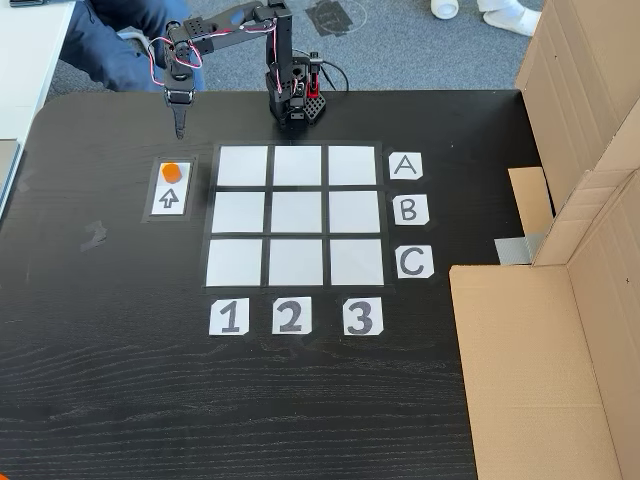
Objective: Pick up the round, orange token and place it in the grid on square A1.
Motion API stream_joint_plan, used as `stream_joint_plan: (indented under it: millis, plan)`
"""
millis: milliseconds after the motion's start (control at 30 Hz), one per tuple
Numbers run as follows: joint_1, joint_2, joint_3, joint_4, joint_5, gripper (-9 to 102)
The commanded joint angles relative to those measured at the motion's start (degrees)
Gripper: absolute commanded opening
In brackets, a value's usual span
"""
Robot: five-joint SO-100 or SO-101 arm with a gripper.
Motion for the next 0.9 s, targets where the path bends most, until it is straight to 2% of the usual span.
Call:
stream_joint_plan:
  millis: [0, 300, 867]
  plan:
    - [-1.49, -2.02, -4.66, 0.09, 1.32, 28]
    - [-4.66, -13.71, -13.89, -0.18, 6.15, 27]
    - [-10.02, -29.18, -24.43, 0.18, 7.56, 26]
